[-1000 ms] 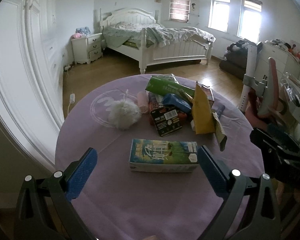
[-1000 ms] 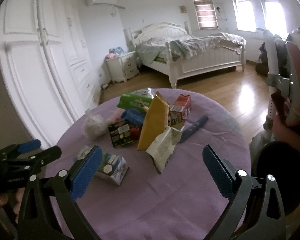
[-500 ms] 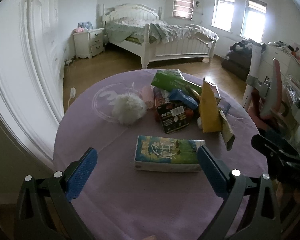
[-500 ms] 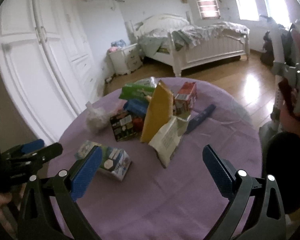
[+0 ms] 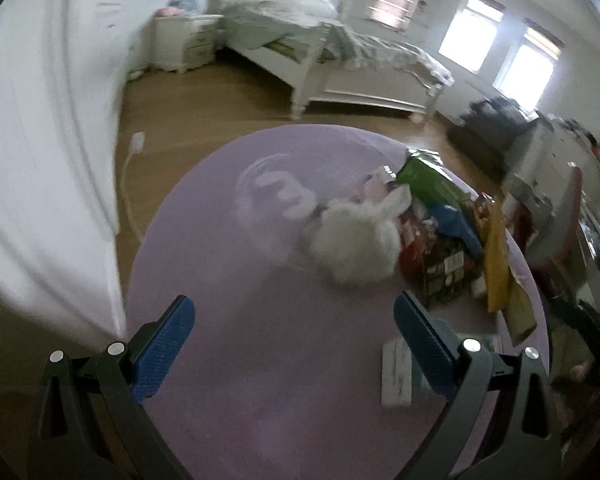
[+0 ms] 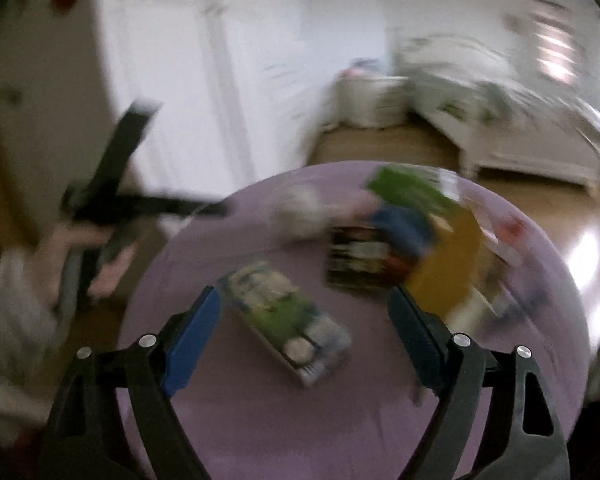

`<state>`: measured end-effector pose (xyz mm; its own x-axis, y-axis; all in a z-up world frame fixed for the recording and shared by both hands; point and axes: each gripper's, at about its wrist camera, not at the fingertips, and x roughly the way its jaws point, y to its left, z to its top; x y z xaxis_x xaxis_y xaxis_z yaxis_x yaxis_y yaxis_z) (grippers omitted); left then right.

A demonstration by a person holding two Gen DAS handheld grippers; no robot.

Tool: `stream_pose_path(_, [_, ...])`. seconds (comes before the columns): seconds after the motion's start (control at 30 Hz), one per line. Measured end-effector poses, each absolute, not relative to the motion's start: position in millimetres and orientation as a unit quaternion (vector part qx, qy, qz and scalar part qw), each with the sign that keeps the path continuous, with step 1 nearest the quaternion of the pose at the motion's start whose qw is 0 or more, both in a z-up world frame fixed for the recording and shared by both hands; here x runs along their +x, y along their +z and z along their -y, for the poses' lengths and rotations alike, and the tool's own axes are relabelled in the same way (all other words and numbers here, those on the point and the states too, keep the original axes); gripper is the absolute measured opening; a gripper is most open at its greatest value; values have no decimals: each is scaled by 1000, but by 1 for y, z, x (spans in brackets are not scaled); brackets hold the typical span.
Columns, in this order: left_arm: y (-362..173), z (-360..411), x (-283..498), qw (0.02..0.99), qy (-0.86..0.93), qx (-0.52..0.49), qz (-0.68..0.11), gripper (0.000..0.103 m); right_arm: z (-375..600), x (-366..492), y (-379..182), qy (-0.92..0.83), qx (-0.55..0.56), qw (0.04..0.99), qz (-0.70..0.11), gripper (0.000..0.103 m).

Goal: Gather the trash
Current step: 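Grasp the white fluffy puff with left tool while right tool grasps green milk carton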

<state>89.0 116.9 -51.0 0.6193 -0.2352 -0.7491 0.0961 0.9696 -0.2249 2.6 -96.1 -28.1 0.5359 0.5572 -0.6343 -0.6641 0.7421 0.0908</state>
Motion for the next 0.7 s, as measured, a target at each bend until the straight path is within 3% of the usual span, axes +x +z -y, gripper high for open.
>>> stream_pose_path(0.2, [-64,-78,138,884,-143,-17,-445,98,49,39,-60,396,-164,808,-405,84])
stream_pose_path(0.27, [-68,-70,148,881,-144,7,-451,98,46,44,-67,389,-175,801,-420,74])
stream_pose_path(0.3, [-71,-65,153,880,-149,16,-451,98,45,45,-69,387,-176,799,-425,64])
stream_pose_path(0.33, [-72,-63,157,878,-152,18,-453,97,45,44,-69,384,-174,802,-424,63])
stream_pose_path(0.37, [-73,-64,159,878,-153,15,-454,93,44,43,-70,382,-173,803,-423,62])
stream_pose_path(0.43, [-78,-66,165,870,-163,-8,-464,60,45,37,-70,371,-168,810,-421,59])
stream_pose_path(0.47, [-81,-68,168,865,-172,-23,-471,55,47,38,-70,368,-164,812,-422,58])
stream_pose_path(0.7, [-85,-73,155,868,-169,-47,-464,44,74,14,-63,347,-88,830,-429,53])
